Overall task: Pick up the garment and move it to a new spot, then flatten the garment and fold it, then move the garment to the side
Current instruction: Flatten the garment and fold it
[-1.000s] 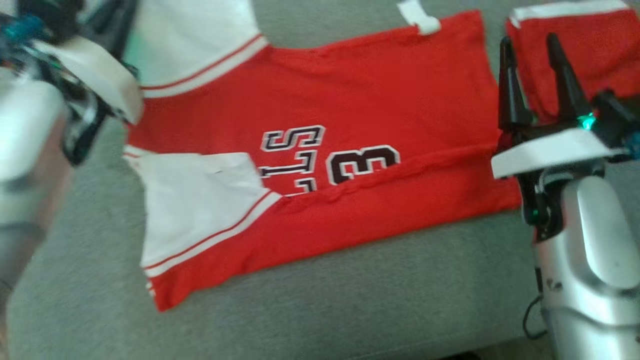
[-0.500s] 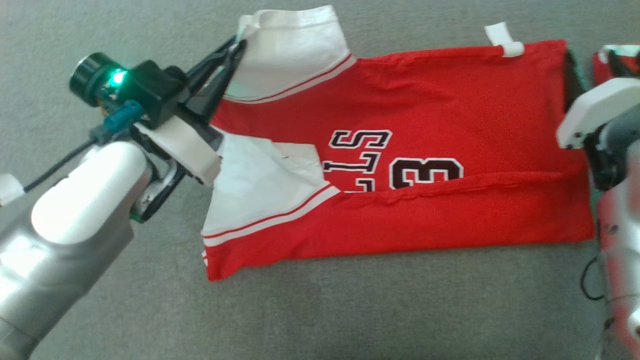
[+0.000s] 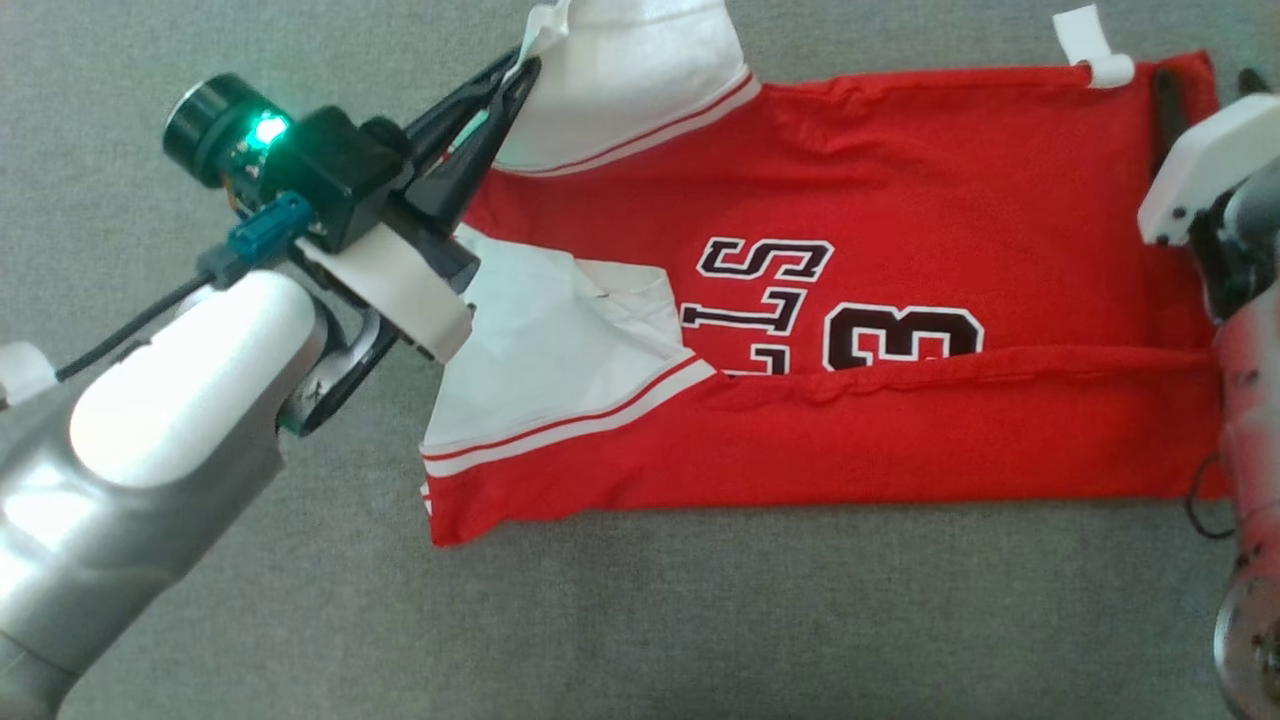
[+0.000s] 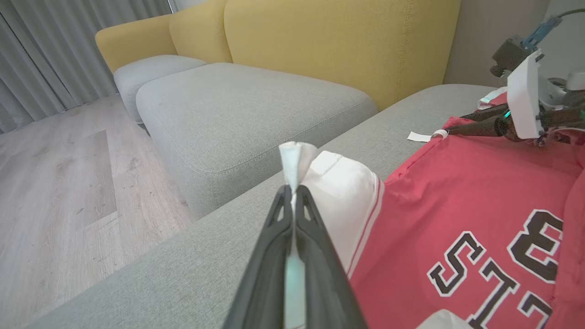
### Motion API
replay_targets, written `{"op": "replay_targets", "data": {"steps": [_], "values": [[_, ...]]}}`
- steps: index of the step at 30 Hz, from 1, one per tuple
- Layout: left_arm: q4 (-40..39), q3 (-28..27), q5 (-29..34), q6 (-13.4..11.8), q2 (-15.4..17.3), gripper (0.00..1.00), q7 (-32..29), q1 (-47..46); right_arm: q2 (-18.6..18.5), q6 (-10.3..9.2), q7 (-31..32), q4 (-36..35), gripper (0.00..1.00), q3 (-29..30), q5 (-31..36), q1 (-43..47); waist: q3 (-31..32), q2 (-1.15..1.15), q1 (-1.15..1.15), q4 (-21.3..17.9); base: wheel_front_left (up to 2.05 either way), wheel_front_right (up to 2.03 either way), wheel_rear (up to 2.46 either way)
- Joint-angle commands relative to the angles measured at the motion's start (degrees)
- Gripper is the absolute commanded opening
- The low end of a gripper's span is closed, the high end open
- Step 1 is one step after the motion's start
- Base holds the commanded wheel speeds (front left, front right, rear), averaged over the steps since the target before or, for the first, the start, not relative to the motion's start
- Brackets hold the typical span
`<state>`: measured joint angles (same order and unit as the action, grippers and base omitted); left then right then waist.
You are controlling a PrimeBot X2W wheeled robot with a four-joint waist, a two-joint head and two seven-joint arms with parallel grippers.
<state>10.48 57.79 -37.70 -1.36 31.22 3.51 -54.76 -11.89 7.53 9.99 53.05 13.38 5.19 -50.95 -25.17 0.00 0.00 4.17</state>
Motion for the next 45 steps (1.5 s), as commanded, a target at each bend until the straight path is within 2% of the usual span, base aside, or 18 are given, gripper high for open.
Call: {"op": "replay_targets", "data": {"steps": [1,5,6,7,16,22,28,33,41,45], "values": [[-1.5,-2.2,0.6,-0.3,1.9,0.0,-0.4,-3.0,-0.7,-0.04,-0.2,0.2,1.0,-0.4,1.2,-2.1,-0.6,0.0,0.0,0.3,0.0,0.0,0.0],[-1.5,-1.9,1.2,-0.4,2.0,0.0,-1.0,-4.0,-0.7,-0.04,1.4,3.9,1.0,0.0,2.8,-4.0,-1.5,0.0,0.0,0.3,0.0,0.0,0.0],[-1.5,-1.9,1.3,-0.4,2.0,0.0,-1.1,-4.2,-0.7,-0.04,1.6,4.8,0.46,-0.1,3.0,-4.4,-1.6,0.0,0.0,0.4,0.0,0.0,0.0],[-1.5,-1.9,1.2,-0.5,1.8,0.0,-1.2,-4.4,-0.8,-0.04,1.5,5.4,0.0,-0.2,3.2,-4.8,-1.7,0.0,0.0,0.4,0.0,0.0,0.0],[1.4,-3.6,-0.2,-1.7,3.0,0.0,-1.0,-4.6,1.0,-0.04,-5.4,8.3,0.0,-0.6,-1.9,-9.7,0.2,0.0,0.0,-1.7,0.0,0.0,0.0],[3.9,-5.7,-1.6,-2.8,4.2,0.0,-0.8,-5.4,2.9,-0.04,-9.0,7.5,0.0,-4.1,-7.4,-12.6,0.9,0.0,0.0,-4.1,0.0,0.0,0.0],[8.0,-7.2,-1.4,-2.4,4.3,0.0,-0.1,-9.2,3.1,-0.04,-11.8,4.4,0.0,-10.1,-13.3,-14.6,0.6,0.0,0.0,-5.7,0.0,0.0,0.0],[15.0,-7.5,-0.4,-1.4,2.1,0.0,1.1,-13.9,2.0,-0.04,-13.9,2.3,0.0,-14.9,-15.8,-15.8,0.0,0.0,0.0,-6.2,0.0,0.0,0.0],[28.3,-8.3,1.1,0.5,-2.3,0.0,7.8,-20.5,1.7,-0.04,-16.9,4.1,0.0,-16.1,-19.9,-18.7,0.0,0.0,0.0,-6.4,0.0,0.0,0.0],[31.1,-7.9,1.5,2.4,-4.3,0.0,10.1,-20.7,1.5,-0.04,-17.0,5.5,0.0,-18.1,-21.3,-18.5,0.6,0.0,0.0,-5.8,0.0,0.0,0.0]]}}
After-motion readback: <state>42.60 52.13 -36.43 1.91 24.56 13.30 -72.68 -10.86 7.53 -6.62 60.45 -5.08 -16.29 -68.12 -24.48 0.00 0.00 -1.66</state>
